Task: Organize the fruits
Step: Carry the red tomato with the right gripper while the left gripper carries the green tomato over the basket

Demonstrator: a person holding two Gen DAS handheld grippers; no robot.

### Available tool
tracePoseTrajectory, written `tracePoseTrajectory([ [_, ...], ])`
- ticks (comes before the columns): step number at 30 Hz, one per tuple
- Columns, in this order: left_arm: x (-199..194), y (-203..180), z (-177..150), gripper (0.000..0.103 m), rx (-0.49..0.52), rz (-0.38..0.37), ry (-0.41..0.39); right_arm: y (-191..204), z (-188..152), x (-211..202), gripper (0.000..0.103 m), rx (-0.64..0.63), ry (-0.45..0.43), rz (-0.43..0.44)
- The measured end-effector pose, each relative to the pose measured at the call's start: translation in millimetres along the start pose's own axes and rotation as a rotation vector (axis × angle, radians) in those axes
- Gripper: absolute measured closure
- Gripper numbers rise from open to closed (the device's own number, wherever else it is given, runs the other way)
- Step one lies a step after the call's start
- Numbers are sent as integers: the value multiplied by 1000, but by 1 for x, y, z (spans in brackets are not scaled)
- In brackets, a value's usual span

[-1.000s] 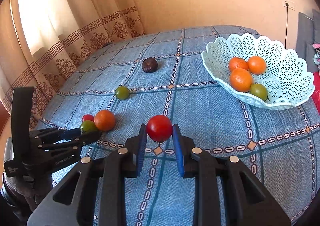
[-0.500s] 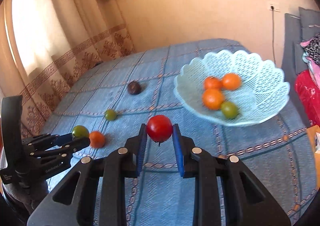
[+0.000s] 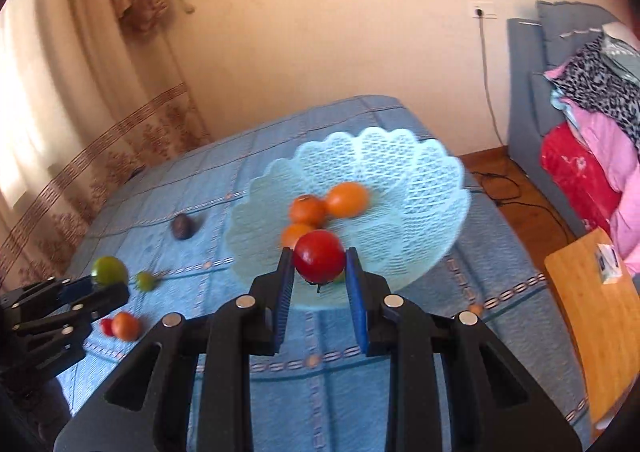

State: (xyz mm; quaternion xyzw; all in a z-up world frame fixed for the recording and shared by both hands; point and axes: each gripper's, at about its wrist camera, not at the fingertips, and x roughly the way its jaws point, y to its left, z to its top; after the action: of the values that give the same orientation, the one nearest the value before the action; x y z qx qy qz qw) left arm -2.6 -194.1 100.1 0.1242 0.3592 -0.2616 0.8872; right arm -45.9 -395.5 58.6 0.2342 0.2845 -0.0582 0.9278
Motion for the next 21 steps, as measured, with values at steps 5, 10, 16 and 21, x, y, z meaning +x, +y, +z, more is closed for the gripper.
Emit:
tracePoseTrajectory([
  [5, 9, -16, 14, 71, 24, -12, -5, -17, 4, 5, 76, 29, 1, -24],
  [10, 21, -30, 26, 71, 45, -27, -4, -31, 5, 6, 59, 69, -16, -37],
  [16, 38, -44, 39, 71, 64, -56, 7, -34, 10, -2, 59, 74, -46, -47],
  [21, 52, -58, 52, 71, 91, -85, 11, -37, 15, -14, 59, 90, -81, -52],
])
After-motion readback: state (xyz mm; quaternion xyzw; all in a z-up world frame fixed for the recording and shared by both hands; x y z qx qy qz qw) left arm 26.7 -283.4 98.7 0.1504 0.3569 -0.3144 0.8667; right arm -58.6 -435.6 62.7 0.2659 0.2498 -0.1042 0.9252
